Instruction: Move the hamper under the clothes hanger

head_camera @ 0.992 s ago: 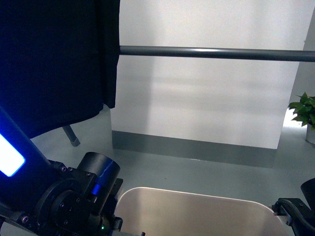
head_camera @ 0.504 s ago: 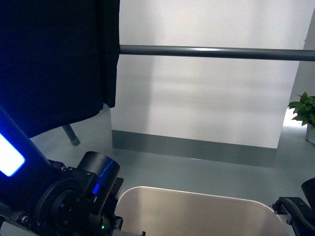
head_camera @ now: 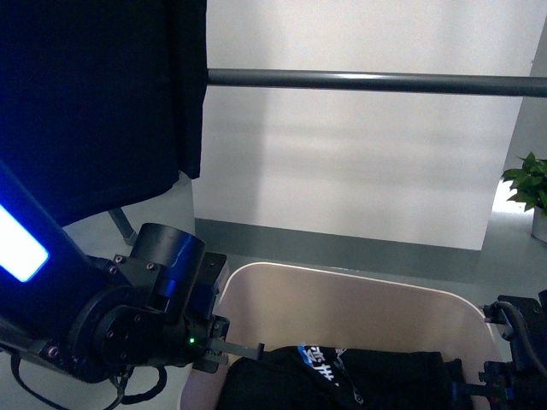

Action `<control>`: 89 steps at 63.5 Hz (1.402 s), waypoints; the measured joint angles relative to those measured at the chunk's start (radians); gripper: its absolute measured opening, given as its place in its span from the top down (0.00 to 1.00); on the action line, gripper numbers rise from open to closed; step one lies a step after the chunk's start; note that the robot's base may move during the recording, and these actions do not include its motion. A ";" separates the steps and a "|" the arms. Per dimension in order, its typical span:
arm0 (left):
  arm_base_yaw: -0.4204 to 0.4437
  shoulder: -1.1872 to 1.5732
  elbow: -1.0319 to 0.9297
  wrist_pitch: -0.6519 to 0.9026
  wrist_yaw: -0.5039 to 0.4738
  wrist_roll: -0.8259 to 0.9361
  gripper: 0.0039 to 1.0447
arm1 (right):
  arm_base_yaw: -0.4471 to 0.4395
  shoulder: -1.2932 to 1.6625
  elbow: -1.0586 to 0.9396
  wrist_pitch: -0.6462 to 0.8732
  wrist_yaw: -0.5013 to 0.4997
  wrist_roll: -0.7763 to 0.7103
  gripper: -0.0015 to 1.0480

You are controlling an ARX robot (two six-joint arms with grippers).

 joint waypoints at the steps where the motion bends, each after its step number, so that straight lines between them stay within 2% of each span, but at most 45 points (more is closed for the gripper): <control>1: 0.000 0.003 0.006 -0.006 0.001 0.001 0.96 | 0.000 0.002 0.005 -0.009 -0.001 0.000 0.97; 9: -0.005 0.050 0.090 -0.087 0.008 0.013 0.96 | -0.010 0.040 0.072 -0.104 0.002 -0.009 0.97; 38: -0.024 0.176 0.319 -0.240 0.008 -0.007 0.96 | -0.037 0.130 0.245 -0.264 0.026 -0.047 0.97; 48: -0.027 0.211 0.389 -0.309 -0.019 -0.023 0.96 | -0.039 0.159 0.307 -0.339 0.016 -0.050 0.97; 63: -0.028 0.238 0.407 -0.383 -0.043 -0.040 0.96 | -0.040 0.201 0.383 -0.443 0.003 -0.069 0.97; 89: -0.024 0.235 0.369 -0.379 -0.050 -0.068 0.96 | -0.042 0.206 0.405 -0.465 0.013 -0.110 0.97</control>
